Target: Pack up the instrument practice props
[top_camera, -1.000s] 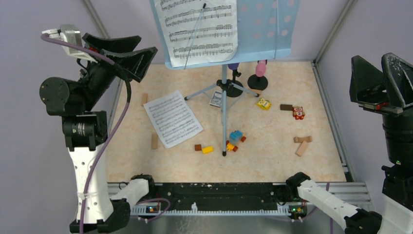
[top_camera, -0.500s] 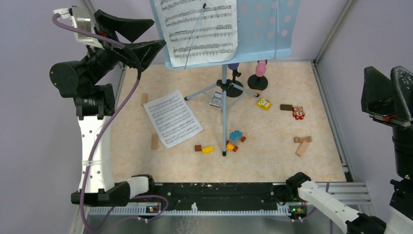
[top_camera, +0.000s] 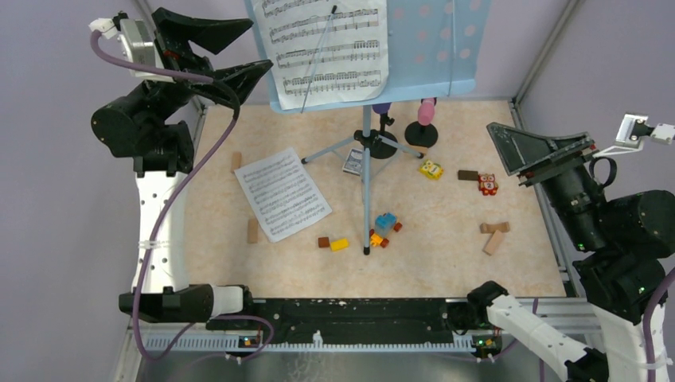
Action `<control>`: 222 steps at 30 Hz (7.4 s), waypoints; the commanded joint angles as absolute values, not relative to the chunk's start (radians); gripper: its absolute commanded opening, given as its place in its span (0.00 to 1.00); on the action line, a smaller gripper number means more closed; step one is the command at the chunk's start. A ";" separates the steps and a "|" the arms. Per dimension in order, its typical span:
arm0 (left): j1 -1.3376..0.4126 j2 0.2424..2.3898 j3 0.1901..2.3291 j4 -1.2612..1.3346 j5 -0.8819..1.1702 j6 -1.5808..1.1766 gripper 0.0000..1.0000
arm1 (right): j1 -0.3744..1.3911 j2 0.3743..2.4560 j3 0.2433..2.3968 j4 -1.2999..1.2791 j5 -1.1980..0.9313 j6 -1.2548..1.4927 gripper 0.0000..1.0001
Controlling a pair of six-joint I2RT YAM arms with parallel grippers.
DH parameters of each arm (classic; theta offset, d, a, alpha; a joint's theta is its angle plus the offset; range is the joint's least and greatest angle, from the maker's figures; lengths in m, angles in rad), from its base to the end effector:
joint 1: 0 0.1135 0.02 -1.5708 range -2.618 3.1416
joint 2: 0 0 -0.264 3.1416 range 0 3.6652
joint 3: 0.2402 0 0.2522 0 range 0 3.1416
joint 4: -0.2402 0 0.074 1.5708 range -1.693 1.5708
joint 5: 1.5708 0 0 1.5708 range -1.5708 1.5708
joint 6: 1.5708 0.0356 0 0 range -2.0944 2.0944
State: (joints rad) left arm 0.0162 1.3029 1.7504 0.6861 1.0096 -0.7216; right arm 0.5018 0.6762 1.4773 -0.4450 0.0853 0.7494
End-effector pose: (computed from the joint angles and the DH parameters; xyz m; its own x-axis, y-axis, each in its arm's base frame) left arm 0.1848 -0.0271 0.6124 0.4490 -0.3443 -0.8245 0.8610 0.4135 0.2961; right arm 0.0401 0.0185 0.5345 -0.0550 0.7440 -0.6659 -0.5078 0.5534 0.6602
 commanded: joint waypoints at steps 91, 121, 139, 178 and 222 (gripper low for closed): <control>-0.135 1.384 1.823 0.282 0.749 -0.538 0.00 | 0.883 1.297 1.842 -0.132 0.116 0.565 0.50; -0.137 1.369 1.818 0.285 0.733 -0.536 0.00 | 0.929 1.618 2.125 -0.130 0.194 0.657 0.44; -0.137 1.367 1.813 0.287 0.733 -0.535 0.00 | 0.930 1.676 2.181 -0.141 0.179 0.666 0.25; -0.120 0.865 1.548 -0.497 -0.475 -0.120 0.00 | 0.930 1.551 1.912 0.132 0.181 0.438 0.11; 0.074 1.037 0.810 -0.076 0.336 -0.543 0.00 | 0.930 0.668 0.992 -0.281 0.247 0.399 0.44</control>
